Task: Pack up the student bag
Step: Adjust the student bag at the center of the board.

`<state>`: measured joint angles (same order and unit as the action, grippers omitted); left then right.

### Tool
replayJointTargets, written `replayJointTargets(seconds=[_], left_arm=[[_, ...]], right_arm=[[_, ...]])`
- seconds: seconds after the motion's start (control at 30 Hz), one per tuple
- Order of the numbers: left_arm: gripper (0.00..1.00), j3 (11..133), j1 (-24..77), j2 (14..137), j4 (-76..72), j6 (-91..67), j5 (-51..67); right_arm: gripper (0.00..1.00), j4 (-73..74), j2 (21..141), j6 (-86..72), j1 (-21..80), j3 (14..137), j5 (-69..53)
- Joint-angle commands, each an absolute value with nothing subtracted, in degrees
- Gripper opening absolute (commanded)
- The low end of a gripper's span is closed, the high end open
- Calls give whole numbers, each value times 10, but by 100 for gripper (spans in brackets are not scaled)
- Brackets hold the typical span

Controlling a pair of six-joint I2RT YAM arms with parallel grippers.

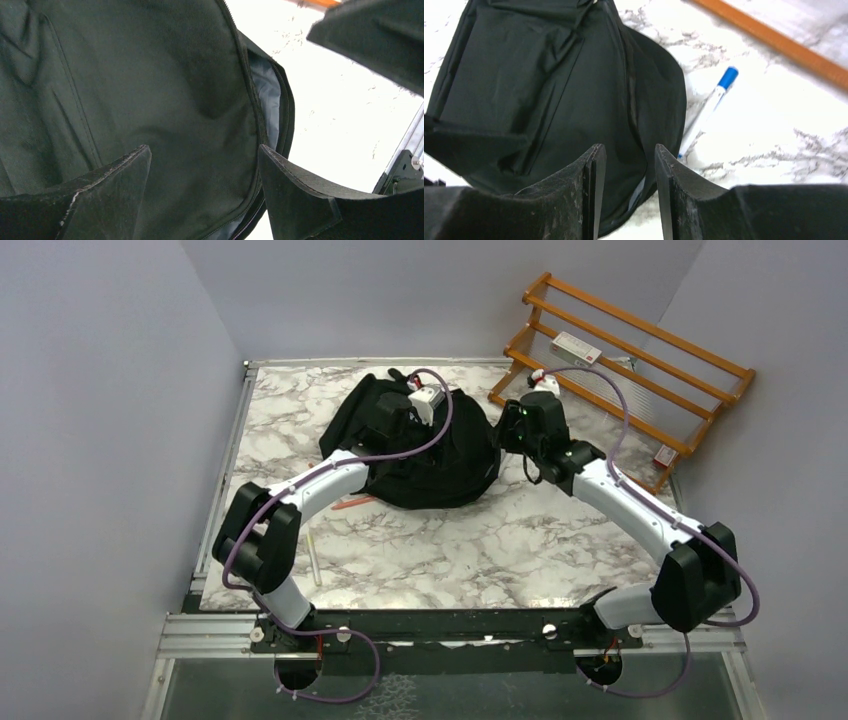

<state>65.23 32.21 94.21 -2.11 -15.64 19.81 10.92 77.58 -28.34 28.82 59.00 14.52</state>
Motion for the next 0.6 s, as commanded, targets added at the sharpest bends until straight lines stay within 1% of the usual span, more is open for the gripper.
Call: replayJointTargets(seconds=[0.0,0.13,0.27,0.4,0.57], left_arm=[[79,633,321,915,-29,-160,189],[79,619,321,901,-29,-159,186],[79,607,321,892,-27,-157,184],[79,596,321,883,-31,-158,184],[79,588,321,881,-33,-160,185]], right_arm=[[46,171,842,-212,274,666,131],[46,215,911,-188,263,729,90],[45,247,960,-175,262,772,103],[42,246,970,-170,261,775,113],[42,251,980,-162,261,778,105]])
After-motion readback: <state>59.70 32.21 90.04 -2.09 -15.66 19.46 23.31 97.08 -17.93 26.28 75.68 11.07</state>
